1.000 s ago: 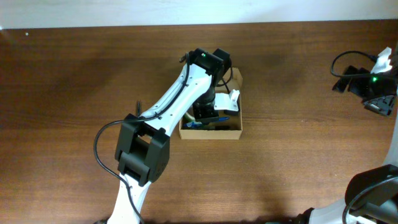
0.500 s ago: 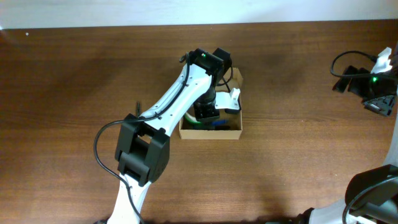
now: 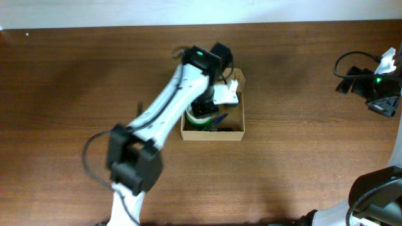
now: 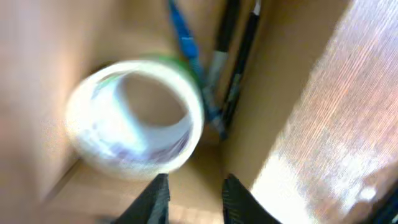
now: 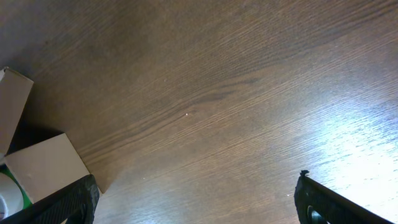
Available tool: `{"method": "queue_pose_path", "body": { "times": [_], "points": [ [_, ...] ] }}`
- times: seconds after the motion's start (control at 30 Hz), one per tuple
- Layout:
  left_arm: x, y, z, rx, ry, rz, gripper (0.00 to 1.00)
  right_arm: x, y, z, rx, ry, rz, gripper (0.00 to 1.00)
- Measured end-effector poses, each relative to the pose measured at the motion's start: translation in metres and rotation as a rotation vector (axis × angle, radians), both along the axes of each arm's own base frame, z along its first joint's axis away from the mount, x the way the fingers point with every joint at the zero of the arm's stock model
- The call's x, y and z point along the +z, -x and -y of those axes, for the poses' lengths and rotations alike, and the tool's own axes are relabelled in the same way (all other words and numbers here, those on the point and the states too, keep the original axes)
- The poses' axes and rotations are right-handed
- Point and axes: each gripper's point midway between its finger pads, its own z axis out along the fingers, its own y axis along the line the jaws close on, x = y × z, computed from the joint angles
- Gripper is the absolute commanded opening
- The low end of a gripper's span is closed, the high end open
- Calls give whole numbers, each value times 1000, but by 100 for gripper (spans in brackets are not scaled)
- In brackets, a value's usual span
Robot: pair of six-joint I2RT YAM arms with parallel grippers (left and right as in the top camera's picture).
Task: Pack container
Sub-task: 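Move the left gripper back and grasp the grey pen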
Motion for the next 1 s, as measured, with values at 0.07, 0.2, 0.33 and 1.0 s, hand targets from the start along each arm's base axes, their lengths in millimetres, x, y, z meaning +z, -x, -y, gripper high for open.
{"method": "queue_pose_path", "body": {
  "times": [0.07, 0.2, 0.33, 1.0],
  "points": [
    [41, -8, -13, 58, 55, 106, 32, 0, 0, 0, 1, 0, 0, 99],
    [134, -22, -72, 270, 185, 347, 49, 0, 0, 0, 1, 0, 0, 99],
    [190, -26, -161, 585, 236, 525, 49, 0, 0, 0, 1, 0, 0, 99],
    [-54, -39, -214, 1155, 132, 141, 43, 0, 0, 0, 1, 0, 0, 99]
  ]
}}
